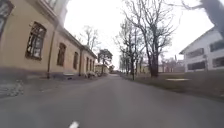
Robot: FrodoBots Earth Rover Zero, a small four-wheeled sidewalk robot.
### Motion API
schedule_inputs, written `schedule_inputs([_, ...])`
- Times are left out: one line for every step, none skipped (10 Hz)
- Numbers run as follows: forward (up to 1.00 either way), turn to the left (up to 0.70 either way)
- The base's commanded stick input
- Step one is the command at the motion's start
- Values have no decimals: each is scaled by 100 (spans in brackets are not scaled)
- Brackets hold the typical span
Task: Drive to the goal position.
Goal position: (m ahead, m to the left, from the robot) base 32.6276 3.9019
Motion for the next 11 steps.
schedule_inputs([100, 0])
schedule_inputs([100, 0])
schedule_inputs([100, 0])
schedule_inputs([100, 0])
schedule_inputs([100, 0])
schedule_inputs([100, 0])
schedule_inputs([100, 0])
schedule_inputs([100, 0])
schedule_inputs([100, 0])
schedule_inputs([100, 0])
schedule_inputs([100, 0])
